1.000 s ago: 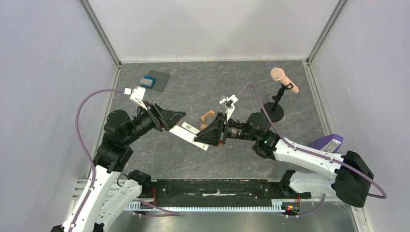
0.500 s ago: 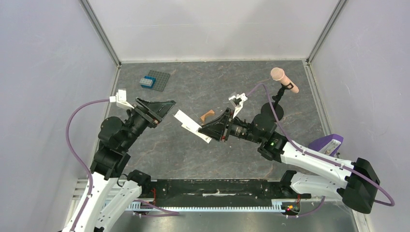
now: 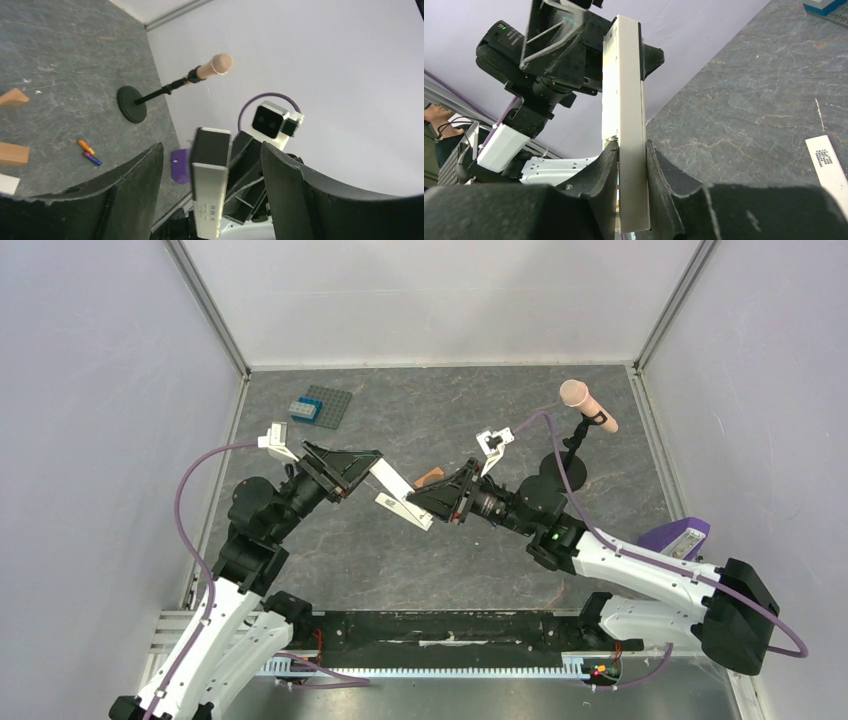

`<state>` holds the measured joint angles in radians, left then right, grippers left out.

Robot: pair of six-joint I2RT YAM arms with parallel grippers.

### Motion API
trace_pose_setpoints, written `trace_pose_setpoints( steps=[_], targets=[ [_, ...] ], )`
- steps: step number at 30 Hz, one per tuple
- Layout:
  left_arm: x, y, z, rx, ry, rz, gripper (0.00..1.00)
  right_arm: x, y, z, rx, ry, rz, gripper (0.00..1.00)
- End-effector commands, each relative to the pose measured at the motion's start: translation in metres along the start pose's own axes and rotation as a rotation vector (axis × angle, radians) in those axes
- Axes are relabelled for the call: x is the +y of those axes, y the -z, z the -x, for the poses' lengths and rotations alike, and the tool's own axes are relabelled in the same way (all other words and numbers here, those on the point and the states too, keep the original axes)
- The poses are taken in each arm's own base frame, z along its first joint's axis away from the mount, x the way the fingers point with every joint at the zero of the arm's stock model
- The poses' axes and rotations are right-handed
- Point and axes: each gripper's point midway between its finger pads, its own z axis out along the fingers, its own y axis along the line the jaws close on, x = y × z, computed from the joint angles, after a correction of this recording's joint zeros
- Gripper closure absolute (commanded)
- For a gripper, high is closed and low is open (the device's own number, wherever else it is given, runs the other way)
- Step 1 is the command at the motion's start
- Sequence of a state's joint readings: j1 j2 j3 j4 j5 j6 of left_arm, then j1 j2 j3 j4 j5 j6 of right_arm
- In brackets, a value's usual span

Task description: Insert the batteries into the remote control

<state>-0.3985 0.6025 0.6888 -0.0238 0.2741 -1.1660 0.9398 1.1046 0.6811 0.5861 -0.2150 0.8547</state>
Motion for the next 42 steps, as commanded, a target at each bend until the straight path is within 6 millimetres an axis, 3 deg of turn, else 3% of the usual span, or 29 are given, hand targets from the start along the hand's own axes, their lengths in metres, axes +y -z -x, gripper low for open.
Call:
trace_pose_setpoints(
  steps=[1, 11, 14, 18, 19, 20, 22, 25, 27, 31, 36, 40, 42],
  targets=[
    [-0.033, -0.003, -0.008, 0.043, -0.001, -0.158, 0.24, 0.013, -0.007, 0.018, -0.080, -0.029, 0.043, 0.96],
    [-0.018, -0.010, -0.032, 0.088, 0.032, -0.148, 0.41, 0.009, -0.012, 0.018, -0.097, -0.058, 0.041, 0.96],
    [-0.015, -0.012, -0.035, 0.098, 0.032, -0.142, 0.55, 0.008, -0.014, 0.016, -0.088, -0.066, 0.040, 0.96],
    [-0.014, -0.012, -0.034, 0.087, 0.022, -0.136, 0.89, 0.003, -0.013, 0.010, -0.071, -0.079, 0.021, 0.92],
    [-0.014, -0.012, -0.033, 0.083, 0.015, -0.137, 0.97, 0.002, -0.012, 0.009, -0.065, -0.082, 0.014, 0.89],
    [-0.013, -0.012, -0.033, 0.080, 0.006, -0.139, 0.98, 0.001, -0.011, 0.007, -0.057, -0.082, 0.007, 0.82],
    [-0.014, -0.011, -0.032, 0.076, -0.024, -0.144, 0.98, 0.000, -0.006, 0.006, -0.052, -0.076, -0.004, 0.60],
    [-0.015, -0.008, -0.032, 0.070, -0.081, -0.157, 0.98, -0.003, 0.004, 0.005, -0.049, -0.067, -0.033, 0.39],
    [-0.017, -0.006, -0.030, 0.061, -0.127, -0.168, 0.98, -0.002, 0.012, 0.008, -0.057, -0.053, -0.045, 0.32],
    [-0.018, -0.003, -0.030, 0.058, -0.202, -0.187, 0.98, -0.007, 0.026, 0.013, -0.069, -0.018, -0.101, 0.29],
    [-0.017, 0.001, -0.033, 0.070, -0.281, -0.194, 0.98, -0.046, 0.048, 0.013, -0.040, 0.062, -0.336, 0.29],
    [0.007, 0.001, -0.031, 0.069, -0.339, -0.089, 0.98, -0.099, 0.078, -0.001, 0.073, 0.187, -0.617, 0.31],
    [0.022, 0.001, -0.031, 0.074, -0.352, -0.020, 0.98, -0.129, 0.099, -0.013, 0.155, 0.256, -0.762, 0.38]
  ],
)
